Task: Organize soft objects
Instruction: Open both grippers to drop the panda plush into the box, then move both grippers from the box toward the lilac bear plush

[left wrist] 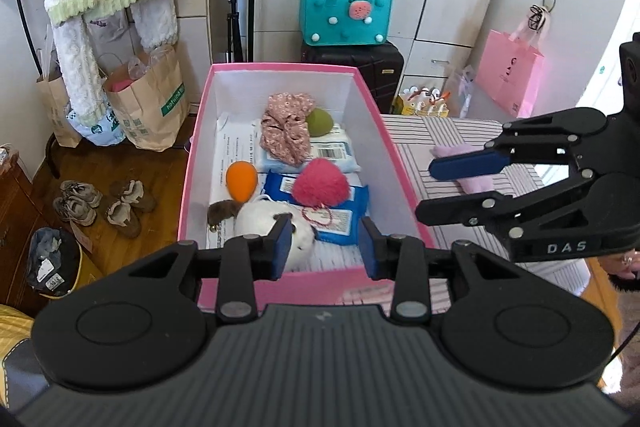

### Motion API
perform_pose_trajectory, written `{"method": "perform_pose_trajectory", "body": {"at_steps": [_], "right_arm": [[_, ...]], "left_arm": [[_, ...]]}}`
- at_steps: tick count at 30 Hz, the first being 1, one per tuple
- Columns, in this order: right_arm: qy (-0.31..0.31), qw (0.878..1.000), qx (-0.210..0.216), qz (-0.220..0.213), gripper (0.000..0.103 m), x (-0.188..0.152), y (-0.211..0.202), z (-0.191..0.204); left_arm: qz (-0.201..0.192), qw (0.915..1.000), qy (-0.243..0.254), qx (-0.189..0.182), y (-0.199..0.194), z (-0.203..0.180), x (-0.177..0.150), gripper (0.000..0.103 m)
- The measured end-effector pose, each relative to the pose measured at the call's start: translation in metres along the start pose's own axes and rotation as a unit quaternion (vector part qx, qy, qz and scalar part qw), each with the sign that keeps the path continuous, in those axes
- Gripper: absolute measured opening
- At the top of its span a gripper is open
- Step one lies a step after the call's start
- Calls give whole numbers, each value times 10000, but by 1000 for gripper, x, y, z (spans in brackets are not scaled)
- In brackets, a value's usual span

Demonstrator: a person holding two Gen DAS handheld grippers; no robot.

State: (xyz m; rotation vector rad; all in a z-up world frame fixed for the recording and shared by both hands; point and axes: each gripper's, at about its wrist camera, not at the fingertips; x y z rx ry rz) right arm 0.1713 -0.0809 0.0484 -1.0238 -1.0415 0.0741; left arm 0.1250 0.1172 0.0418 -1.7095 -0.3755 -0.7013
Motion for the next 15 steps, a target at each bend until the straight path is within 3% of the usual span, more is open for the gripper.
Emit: {"method": "perform_pose_trajectory", "body": {"at_steps": [2, 15], "right_arm": [[-12, 10000, -22, -57, 50, -3, -12, 4], [-225, 9985, -232, -444, 52, -28, -87, 30]], "left_arm": [[-31, 10000, 70, 55, -10, -7, -3, 41], [-160, 9990, 399, 126, -59, -47, -21, 51]]}}
Point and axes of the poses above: each gripper's, at about its wrist camera, not at the fingertips, and y roughly the way its jaws point, z to its left, x to its top, and after that the axes turned 5 degrees about z, right-handed
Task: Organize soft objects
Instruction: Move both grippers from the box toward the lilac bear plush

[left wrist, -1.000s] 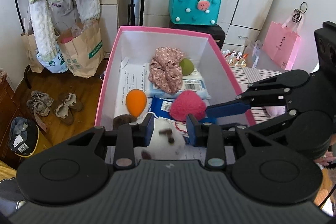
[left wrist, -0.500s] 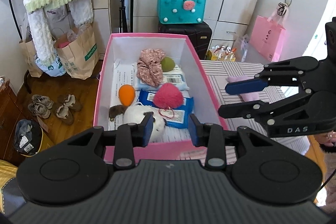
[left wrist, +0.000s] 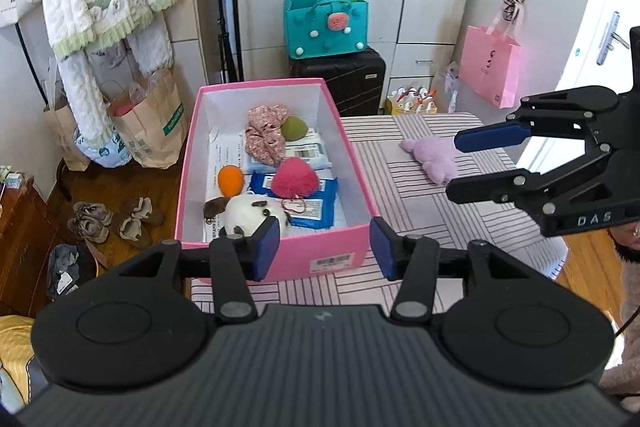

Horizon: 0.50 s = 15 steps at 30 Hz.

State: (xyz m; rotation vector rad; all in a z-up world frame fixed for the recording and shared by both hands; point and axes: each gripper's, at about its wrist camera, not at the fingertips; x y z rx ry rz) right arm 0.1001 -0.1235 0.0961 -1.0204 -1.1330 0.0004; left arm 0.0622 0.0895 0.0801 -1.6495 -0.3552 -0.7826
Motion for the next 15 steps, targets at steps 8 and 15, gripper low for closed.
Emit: {"method": "perform_pose_trajectory", "body": {"at_steps": [8, 15], "right_arm": [[19, 9998, -103, -177, 54, -23, -36, 1], [84, 9989, -341, -315, 63, -50, -60, 0]], "left_arm": [[36, 9995, 289, -101, -7, -27, -11, 60], [48, 9974, 691, -213, -9, -61, -22, 69]]}}
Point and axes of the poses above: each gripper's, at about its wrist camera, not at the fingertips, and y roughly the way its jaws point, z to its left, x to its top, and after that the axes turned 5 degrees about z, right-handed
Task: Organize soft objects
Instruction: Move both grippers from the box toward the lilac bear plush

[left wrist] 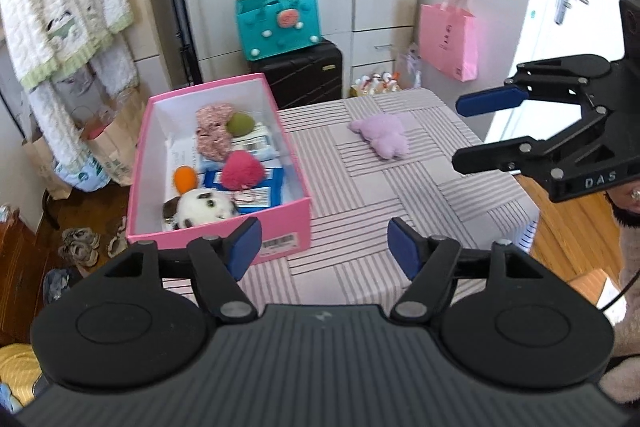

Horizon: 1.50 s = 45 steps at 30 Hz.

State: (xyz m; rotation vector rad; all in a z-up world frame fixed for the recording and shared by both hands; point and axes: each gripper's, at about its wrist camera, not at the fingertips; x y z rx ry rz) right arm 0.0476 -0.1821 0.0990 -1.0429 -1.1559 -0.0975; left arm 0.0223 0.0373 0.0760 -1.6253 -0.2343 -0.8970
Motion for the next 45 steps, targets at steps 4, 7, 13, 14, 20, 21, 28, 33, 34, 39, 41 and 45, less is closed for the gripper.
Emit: {"method": "perform_pose_trajectory", "body": {"at_steps": [4, 7, 13, 14, 20, 21, 28, 33, 34, 39, 41, 45], "right_arm": [[81, 9999, -114, -50, 64, -16, -13, -5], [149, 9997, -191, -65, 66, -28, -21, -10], [269, 9993, -272, 36, 73, -51, -26, -19], [302, 9991, -279, 63, 74, -55, -26, -22], [542, 9979, -183, 309, 77, -79, -13, -37], [586, 9975, -162, 356, 78, -83, -9, -41], [725, 9968, -208, 272, 83, -108, 18, -63], [570, 9970, -501, 181, 83, -121, 41, -80], [574, 9968, -520, 177, 83, -123, 46, -86], [812, 9946, -638, 88, 83, -132, 68, -115], [773, 9947, -675, 106, 83, -134, 77, -123], [869, 9941, -650, 45, 84, -137, 89, -139]], "left_arm": [[-4, 9998, 154, -144, 4, -17, -1, 71], [38, 9993, 289, -248, 10, -28, -1, 73], [206, 9988, 257, -373, 33, -36, -1, 75], [233, 9986, 247, -410, 39, -36, -1, 75], [157, 9984, 435, -330, 69, -41, -4, 75], [172, 9984, 391, -372, 75, -41, -4, 75], [95, 9976, 280, -629, 108, -47, 1, 77], [-91, 9963, 445, -727, 129, -60, 18, 77], [-123, 9962, 438, -746, 133, -62, 21, 77], [-258, 9951, 222, -925, 161, -67, 37, 78], [-357, 9943, 158, -992, 171, -70, 44, 79], [-469, 9936, -66, -1024, 195, -72, 56, 87]]}}
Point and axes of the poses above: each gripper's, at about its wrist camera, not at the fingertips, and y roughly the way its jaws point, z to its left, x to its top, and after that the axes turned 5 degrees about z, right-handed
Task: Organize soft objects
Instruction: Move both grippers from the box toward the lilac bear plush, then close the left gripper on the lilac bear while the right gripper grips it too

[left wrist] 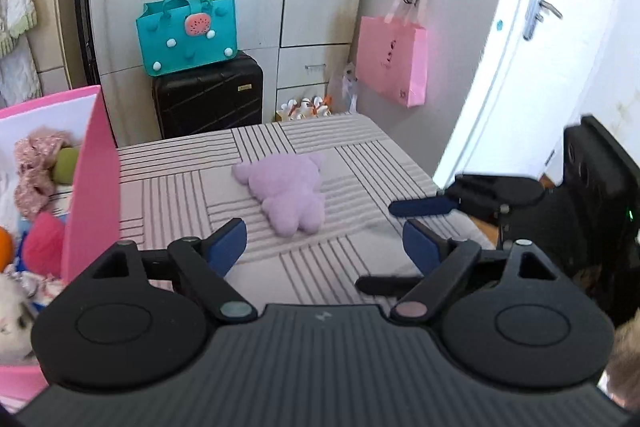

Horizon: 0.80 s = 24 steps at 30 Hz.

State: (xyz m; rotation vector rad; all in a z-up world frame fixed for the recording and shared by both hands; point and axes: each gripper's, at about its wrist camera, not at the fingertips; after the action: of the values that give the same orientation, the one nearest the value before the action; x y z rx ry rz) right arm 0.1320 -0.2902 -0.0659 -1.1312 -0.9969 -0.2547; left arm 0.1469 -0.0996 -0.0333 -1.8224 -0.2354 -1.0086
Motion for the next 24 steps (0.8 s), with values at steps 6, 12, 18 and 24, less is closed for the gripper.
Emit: {"method": "perform_pose_trajectory", "body": {"at_steps": [6, 12, 18, 24], "right_arm": [[9, 9998, -59, 177, 85, 3, 25, -13], [-105, 9996, -73, 244, 91, 12, 52, -22], [-56, 9988, -145, 456, 92, 26, 81, -38], [30, 9982, 1, 599, 92, 35, 100, -47]], "left_arm": [[24, 9995, -221, 228, 41, 7, 10, 92], [87, 9975, -682, 143, 74, 22, 18, 92], [267, 9939, -1003, 372, 105, 35, 27, 91], [277, 9946, -925, 372, 124, 37, 38, 78]]}}
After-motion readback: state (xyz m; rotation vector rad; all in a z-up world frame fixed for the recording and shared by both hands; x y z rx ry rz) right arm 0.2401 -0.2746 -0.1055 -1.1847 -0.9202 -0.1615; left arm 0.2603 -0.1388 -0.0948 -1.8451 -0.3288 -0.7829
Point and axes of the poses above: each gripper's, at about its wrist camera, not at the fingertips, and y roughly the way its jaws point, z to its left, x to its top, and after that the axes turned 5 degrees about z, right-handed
